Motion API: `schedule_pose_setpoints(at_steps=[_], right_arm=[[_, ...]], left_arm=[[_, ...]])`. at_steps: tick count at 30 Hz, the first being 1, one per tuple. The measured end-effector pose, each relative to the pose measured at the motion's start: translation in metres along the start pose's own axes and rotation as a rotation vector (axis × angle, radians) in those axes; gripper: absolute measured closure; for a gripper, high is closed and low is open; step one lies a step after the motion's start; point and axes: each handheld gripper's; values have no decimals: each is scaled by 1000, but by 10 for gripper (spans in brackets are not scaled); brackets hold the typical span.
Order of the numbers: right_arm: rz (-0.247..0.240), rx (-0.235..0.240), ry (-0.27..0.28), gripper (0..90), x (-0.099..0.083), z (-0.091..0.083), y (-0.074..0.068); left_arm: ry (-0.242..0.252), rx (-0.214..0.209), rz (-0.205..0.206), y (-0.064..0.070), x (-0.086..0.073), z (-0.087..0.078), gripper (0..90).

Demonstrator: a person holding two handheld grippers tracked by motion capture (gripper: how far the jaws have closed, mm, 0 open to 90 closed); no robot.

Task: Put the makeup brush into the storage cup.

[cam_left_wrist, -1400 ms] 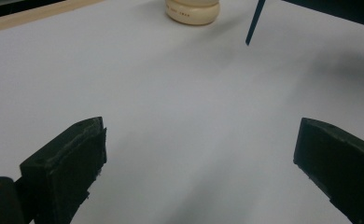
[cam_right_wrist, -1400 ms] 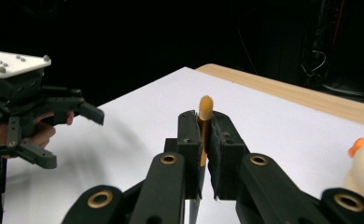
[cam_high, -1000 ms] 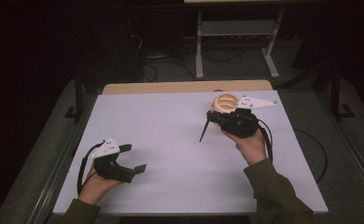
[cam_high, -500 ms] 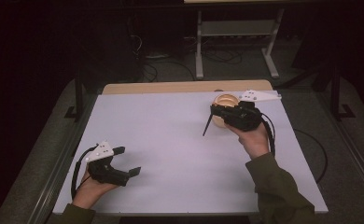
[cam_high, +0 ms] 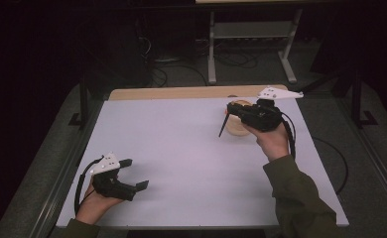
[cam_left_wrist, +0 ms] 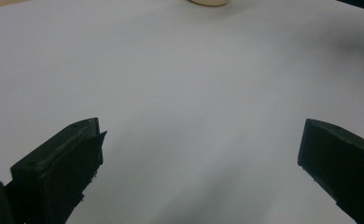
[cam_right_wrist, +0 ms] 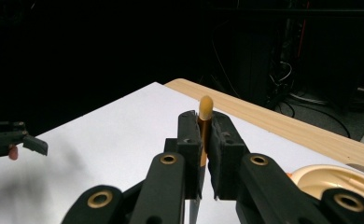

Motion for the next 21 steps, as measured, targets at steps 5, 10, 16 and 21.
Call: schedule_pose_setpoints(at_steps=[5, 10, 16, 21], right_arm=[[4, -9, 5, 829, 3, 1, 4], [9, -19, 3, 829, 3, 4, 7], [9, -32, 2, 829, 5, 5, 11], [8, -41, 5, 829, 10, 4, 14]], left_arm=[[-10, 3, 8, -1, 0, 0, 0], [-12, 5, 4, 0, 0, 0, 0], [-20, 11, 10, 1, -1, 1, 0], [-20, 10, 8, 0, -2, 1, 0]])
Point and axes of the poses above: each handheld gripper's, and its own axes: z roughly forward along the jaws, x roughly out of its top, y roughly to its right, and after that the axes turned 3 degrees about x, right-handed
